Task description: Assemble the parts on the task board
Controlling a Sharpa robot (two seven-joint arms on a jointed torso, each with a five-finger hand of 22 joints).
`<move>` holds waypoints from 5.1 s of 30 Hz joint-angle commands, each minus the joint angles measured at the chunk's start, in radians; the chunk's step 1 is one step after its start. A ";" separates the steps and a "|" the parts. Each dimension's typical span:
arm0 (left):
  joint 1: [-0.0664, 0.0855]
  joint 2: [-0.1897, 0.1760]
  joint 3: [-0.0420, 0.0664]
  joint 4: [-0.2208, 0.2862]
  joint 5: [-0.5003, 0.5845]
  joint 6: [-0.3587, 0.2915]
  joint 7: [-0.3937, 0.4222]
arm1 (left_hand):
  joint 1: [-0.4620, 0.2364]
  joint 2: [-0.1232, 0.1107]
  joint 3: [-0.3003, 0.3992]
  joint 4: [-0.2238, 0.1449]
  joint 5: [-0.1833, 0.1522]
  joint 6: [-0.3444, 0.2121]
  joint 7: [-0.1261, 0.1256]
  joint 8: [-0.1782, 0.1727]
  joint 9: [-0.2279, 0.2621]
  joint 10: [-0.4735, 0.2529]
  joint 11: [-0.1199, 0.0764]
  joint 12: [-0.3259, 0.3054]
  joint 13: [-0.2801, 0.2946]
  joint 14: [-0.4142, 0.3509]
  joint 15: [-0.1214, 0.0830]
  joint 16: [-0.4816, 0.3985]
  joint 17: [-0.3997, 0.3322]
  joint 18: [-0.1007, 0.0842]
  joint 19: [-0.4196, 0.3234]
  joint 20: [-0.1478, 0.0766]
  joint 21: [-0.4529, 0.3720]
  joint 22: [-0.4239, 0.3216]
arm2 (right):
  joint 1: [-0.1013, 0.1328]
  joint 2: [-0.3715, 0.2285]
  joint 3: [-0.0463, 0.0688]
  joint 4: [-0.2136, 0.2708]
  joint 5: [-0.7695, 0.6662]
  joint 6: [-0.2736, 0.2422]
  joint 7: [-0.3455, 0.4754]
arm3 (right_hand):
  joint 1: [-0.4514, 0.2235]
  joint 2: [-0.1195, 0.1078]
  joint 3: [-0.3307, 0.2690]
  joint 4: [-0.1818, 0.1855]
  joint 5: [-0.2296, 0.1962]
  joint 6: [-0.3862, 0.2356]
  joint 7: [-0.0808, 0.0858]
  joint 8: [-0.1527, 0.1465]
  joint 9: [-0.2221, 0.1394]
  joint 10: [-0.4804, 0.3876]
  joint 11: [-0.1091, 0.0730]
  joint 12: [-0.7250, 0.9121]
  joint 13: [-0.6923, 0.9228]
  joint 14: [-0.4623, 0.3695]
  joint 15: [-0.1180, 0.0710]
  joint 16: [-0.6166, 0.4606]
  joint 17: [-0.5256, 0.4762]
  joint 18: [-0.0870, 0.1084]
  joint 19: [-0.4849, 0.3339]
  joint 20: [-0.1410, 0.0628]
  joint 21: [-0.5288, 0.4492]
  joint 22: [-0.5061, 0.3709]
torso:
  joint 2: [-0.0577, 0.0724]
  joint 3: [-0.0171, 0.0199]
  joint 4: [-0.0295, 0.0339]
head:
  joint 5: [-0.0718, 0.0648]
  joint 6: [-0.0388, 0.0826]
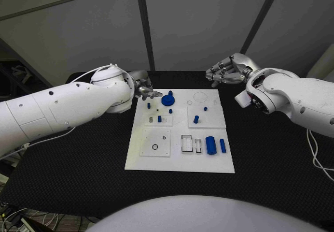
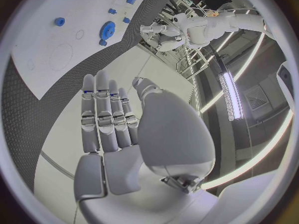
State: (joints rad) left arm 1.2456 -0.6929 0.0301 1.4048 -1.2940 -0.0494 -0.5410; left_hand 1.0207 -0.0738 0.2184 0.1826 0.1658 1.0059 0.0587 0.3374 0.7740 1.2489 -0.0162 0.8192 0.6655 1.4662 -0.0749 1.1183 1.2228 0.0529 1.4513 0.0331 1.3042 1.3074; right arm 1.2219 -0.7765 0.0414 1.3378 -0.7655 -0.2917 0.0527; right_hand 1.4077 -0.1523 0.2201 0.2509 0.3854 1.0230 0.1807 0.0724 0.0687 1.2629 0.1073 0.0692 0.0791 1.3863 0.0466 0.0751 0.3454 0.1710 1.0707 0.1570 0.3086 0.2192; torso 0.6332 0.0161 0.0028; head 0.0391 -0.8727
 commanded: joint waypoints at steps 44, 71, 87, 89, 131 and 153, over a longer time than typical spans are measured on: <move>0.049 0.208 -0.038 -0.424 0.096 0.366 0.012 | 0.119 0.042 -0.212 0.053 -0.005 0.042 0.023 -0.143 -0.197 -0.056 0.024 0.010 -0.047 0.003 0.024 -0.016 -0.015 0.011 -0.009 0.028 -0.034 0.162 | 0.001 0.027 0.000 -0.013 -0.001 0.011 0.008 | -0.007 -0.001 -0.008 -0.001 0.007 -0.007 0.004 -0.003 -0.001 -0.006 0.003 -0.003 0.001 -0.003 0.003 -0.005 0.000 0.011 0.003 0.007 -0.007 -0.003 | 0.000 -0.0005 0.0001 | 0.010 0.013; 0.040 0.233 -0.040 -0.446 0.109 0.384 0.015 | 0.172 0.068 -0.211 0.035 -0.003 0.058 0.020 -0.145 -0.211 -0.056 0.021 0.008 -0.057 0.002 0.021 -0.018 -0.017 0.011 -0.008 0.025 -0.037 0.165 | 0.000 0.032 0.000 -0.015 -0.001 0.010 0.007 | -0.006 -0.001 -0.007 -0.001 0.007 -0.007 0.004 -0.003 -0.001 -0.007 0.003 -0.003 0.001 -0.004 0.003 -0.006 0.000 0.011 0.003 0.007 -0.007 -0.003 | -0.001 0.0001 0.0006 | 0.011 0.014; 0.038 0.243 -0.041 -0.457 0.125 0.398 0.015 | 0.200 0.086 -0.201 0.023 -0.003 0.064 0.019 -0.146 -0.218 -0.056 0.020 0.007 -0.062 0.002 0.020 -0.018 -0.017 0.010 -0.007 0.024 -0.037 0.167 | 0.000 0.034 0.000 -0.014 -0.001 0.010 0.008 | -0.004 0.000 -0.007 -0.003 0.008 -0.008 0.004 -0.003 -0.001 -0.007 0.003 -0.003 0.001 -0.004 0.003 -0.006 0.000 0.011 0.003 0.007 -0.008 -0.004 | 0.000 0.0000 0.0008 | 0.009 0.010; 0.037 0.244 -0.042 -0.460 0.128 0.400 0.015 | 0.205 0.089 -0.199 0.020 -0.003 0.064 0.019 -0.147 -0.219 -0.056 0.020 0.007 -0.063 0.002 0.020 -0.018 -0.018 0.011 -0.008 0.024 -0.038 0.167 | 0.000 0.033 0.000 -0.013 -0.001 0.010 0.008 | -0.004 0.000 -0.007 -0.003 0.008 -0.008 0.004 -0.003 -0.001 -0.007 0.003 -0.003 0.001 -0.004 0.003 -0.006 0.000 0.011 0.003 0.007 -0.008 -0.004 | -0.001 0.0004 0.0007 | 0.010 0.010; 0.032 0.188 -0.042 -0.400 0.309 0.303 0.019 | 0.173 0.037 0.408 -0.212 0.005 0.048 0.011 -0.065 -0.176 -0.025 0.010 -0.033 -0.128 0.008 0.015 -0.005 -0.013 0.010 -0.002 0.017 -0.047 0.180 | 0.000 0.028 0.000 -0.015 -0.001 0.012 0.007 | -0.004 0.001 -0.006 -0.003 0.009 -0.008 0.004 -0.003 -0.001 -0.008 0.003 -0.003 0.001 -0.004 0.003 -0.006 0.000 0.011 0.004 0.008 -0.009 -0.005 | -0.002 0.0000 0.0014 | 0.012 0.005; 0.026 -0.008 -0.094 -0.069 0.341 0.084 -0.067 | 0.040 0.005 0.565 -0.294 0.039 0.040 0.000 0.015 -0.161 0.016 -0.002 0.053 -0.049 0.021 0.002 0.023 0.008 0.007 0.009 0.005 -0.029 0.185 | 0.000 0.026 0.000 -0.019 -0.001 0.014 0.005 | -0.004 0.001 -0.006 -0.003 0.009 -0.008 0.004 -0.003 -0.001 -0.008 0.004 -0.003 0.001 -0.004 0.004 -0.007 0.000 0.011 0.004 0.008 -0.010 -0.005 | -0.002 -0.0011 0.0023 | 0.022 0.004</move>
State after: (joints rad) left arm 1.2714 -0.6975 -0.0631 1.3243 -0.9579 0.1237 -0.5800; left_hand 1.0664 -0.0723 0.6590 0.0063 0.2005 1.0519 0.0628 0.3496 0.6143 1.2410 0.0000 0.8672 0.6160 1.4663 -0.0672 1.1351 1.2296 0.0529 1.4562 0.0429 1.2725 1.3074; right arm 1.2202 -0.7517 0.0411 1.3185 -0.7656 -0.2848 0.0520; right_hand 1.4078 -0.1524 0.2173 0.2481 0.3890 1.0195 0.1842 0.0724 0.0689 1.2594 0.1108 0.0693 0.0791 1.3863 0.0466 0.0751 0.3454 0.1711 1.0744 0.1608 0.3049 0.2157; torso 0.6311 0.0156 0.0043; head 0.0610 -0.8673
